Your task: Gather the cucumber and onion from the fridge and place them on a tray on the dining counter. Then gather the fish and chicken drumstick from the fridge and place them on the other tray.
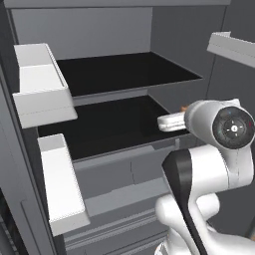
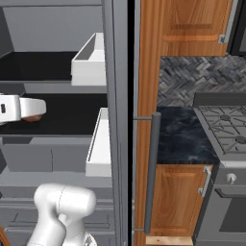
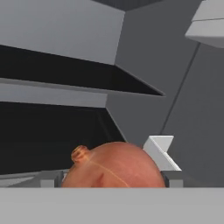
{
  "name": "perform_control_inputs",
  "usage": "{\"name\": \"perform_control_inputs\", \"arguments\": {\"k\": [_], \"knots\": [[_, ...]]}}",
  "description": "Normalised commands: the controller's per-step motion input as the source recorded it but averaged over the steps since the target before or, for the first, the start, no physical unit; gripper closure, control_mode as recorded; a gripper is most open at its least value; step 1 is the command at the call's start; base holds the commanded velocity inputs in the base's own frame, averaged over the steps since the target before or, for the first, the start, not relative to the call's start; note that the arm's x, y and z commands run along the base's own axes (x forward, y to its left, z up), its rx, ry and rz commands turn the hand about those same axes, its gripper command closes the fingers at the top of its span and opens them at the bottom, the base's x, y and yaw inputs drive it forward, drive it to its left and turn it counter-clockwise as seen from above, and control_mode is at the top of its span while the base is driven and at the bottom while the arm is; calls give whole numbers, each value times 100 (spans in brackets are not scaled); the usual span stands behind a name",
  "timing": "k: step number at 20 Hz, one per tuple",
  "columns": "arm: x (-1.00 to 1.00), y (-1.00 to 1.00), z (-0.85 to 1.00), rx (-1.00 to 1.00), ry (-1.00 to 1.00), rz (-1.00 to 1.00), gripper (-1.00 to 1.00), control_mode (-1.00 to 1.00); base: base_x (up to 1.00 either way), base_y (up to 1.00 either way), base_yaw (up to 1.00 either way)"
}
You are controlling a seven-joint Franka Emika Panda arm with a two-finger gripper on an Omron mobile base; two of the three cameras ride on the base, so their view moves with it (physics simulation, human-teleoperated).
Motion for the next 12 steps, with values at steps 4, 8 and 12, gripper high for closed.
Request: {"name": "perform_control_inputs", "arguments": {"k": [4,8,12], "knots": [[0,0,0,0,0,0,100,-100,0,0,0],[-25,-12,0,1,-2,-3,100,-100,0,0,0],[-15,-8,0,1,-2,-3,100,100,-53,-21,-9]]}}
